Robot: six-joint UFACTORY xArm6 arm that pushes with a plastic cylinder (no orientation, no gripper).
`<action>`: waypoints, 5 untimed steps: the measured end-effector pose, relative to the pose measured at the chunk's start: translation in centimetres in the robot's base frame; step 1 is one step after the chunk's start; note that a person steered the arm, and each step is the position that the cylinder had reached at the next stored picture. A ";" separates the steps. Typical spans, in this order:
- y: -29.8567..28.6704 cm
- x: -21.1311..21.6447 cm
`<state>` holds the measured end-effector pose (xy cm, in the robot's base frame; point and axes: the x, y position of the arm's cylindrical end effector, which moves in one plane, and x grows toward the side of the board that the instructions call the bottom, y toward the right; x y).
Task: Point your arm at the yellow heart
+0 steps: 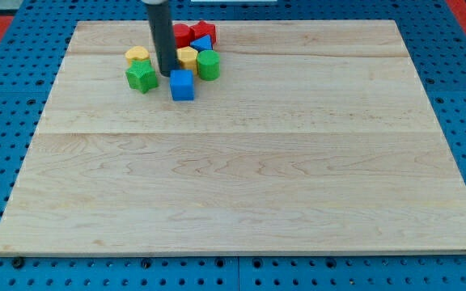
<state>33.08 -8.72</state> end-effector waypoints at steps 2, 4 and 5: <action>2.4 5.1; -14.9 4.6; -14.9 -2.4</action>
<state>30.64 -23.61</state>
